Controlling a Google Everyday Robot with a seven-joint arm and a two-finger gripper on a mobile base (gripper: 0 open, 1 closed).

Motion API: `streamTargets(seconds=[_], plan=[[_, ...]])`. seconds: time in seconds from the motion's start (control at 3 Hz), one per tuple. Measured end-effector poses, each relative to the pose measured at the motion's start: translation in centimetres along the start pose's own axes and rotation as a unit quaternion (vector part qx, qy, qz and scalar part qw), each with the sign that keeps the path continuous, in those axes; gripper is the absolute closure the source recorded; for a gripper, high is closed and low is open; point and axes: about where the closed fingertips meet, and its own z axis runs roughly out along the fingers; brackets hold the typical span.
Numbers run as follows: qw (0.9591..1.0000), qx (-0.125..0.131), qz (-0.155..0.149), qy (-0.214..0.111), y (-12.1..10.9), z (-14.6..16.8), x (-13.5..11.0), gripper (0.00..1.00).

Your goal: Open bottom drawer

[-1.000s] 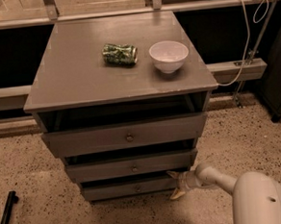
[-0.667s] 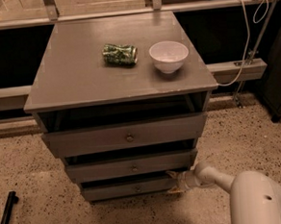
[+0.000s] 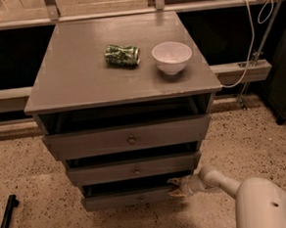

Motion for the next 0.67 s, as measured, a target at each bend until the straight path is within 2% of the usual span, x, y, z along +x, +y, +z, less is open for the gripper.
streamTargets(seconds=[0.33,0.67], plan=[[0.9989,0.015,0.019,-0.040,0.76,0.30,-0.45,0.33],[0.9989,0.015,0.019,-0.040,0.77,0.30,-0.45,0.09]])
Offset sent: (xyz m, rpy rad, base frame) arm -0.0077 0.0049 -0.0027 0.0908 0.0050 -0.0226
